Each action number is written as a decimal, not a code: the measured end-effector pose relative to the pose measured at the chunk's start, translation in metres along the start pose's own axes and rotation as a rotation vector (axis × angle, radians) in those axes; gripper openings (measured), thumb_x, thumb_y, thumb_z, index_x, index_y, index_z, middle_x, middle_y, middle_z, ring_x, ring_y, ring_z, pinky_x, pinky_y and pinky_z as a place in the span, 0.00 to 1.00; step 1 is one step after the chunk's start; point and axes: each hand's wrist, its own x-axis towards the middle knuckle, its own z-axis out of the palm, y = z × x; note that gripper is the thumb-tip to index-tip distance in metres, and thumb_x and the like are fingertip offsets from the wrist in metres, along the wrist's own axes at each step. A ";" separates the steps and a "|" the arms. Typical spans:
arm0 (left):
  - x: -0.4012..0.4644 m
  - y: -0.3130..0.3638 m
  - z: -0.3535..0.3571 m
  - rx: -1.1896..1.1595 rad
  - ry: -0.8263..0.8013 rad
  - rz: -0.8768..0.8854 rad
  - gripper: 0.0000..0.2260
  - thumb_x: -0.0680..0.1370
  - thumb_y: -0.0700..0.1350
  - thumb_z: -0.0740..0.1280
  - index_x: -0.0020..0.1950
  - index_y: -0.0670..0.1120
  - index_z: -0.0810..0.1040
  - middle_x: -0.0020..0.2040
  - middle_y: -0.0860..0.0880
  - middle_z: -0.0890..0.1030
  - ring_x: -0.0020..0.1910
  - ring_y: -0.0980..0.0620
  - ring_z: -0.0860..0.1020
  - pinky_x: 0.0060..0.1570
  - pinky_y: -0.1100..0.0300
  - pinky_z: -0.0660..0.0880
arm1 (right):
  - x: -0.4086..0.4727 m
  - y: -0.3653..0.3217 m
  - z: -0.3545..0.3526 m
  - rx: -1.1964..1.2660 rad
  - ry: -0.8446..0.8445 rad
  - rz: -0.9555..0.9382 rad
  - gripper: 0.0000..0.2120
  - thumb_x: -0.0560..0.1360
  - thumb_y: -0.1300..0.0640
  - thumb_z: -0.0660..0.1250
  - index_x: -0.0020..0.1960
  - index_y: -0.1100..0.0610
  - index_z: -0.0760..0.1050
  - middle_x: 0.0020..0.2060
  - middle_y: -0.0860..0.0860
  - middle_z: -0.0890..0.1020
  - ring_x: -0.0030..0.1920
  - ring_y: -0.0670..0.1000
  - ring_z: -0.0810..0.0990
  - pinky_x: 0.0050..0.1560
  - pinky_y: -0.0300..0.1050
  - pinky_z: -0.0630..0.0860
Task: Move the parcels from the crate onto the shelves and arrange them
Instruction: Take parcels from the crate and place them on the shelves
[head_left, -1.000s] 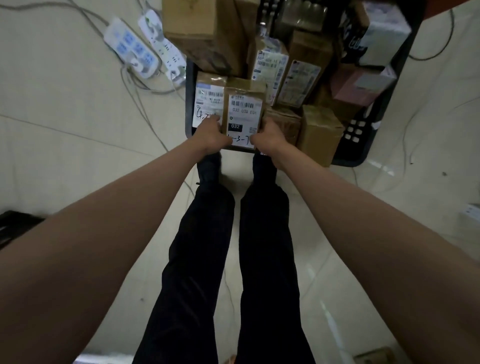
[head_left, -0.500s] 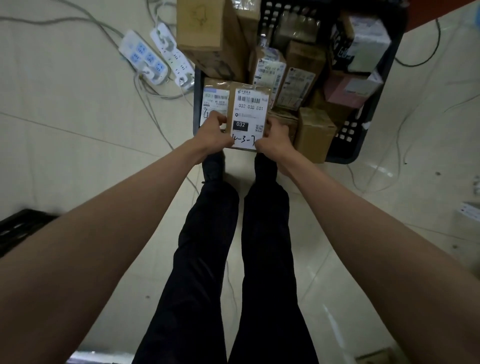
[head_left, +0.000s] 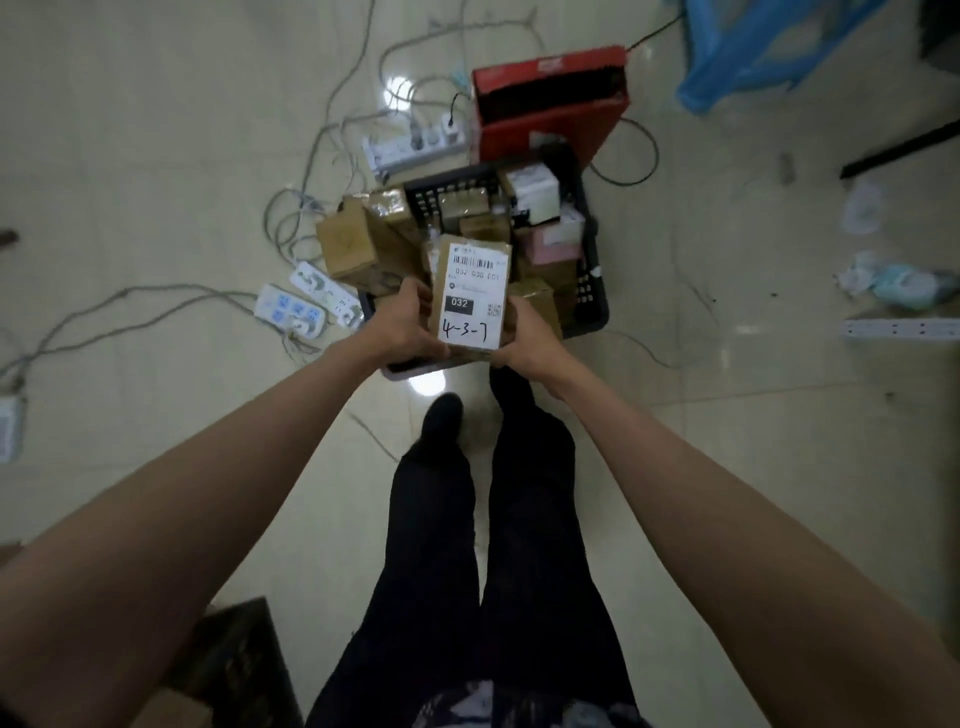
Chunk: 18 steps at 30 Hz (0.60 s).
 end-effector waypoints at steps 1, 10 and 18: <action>-0.012 0.015 -0.003 0.051 -0.013 0.050 0.37 0.65 0.40 0.80 0.68 0.43 0.63 0.62 0.44 0.77 0.57 0.45 0.78 0.54 0.52 0.77 | -0.019 -0.003 -0.007 0.030 0.034 -0.006 0.38 0.67 0.59 0.80 0.72 0.58 0.65 0.65 0.53 0.77 0.66 0.54 0.76 0.62 0.54 0.78; -0.140 0.175 0.027 0.564 -0.202 0.560 0.42 0.70 0.40 0.76 0.78 0.45 0.55 0.62 0.49 0.74 0.61 0.48 0.75 0.53 0.65 0.69 | -0.222 0.003 -0.073 0.273 0.426 -0.051 0.43 0.66 0.49 0.77 0.74 0.57 0.61 0.65 0.54 0.77 0.64 0.56 0.77 0.63 0.56 0.76; -0.252 0.317 0.124 0.715 -0.289 0.976 0.47 0.67 0.49 0.80 0.79 0.54 0.56 0.60 0.46 0.75 0.49 0.50 0.80 0.49 0.56 0.79 | -0.422 0.067 -0.140 0.534 0.848 -0.093 0.46 0.70 0.62 0.77 0.80 0.52 0.55 0.58 0.53 0.76 0.58 0.57 0.79 0.50 0.46 0.79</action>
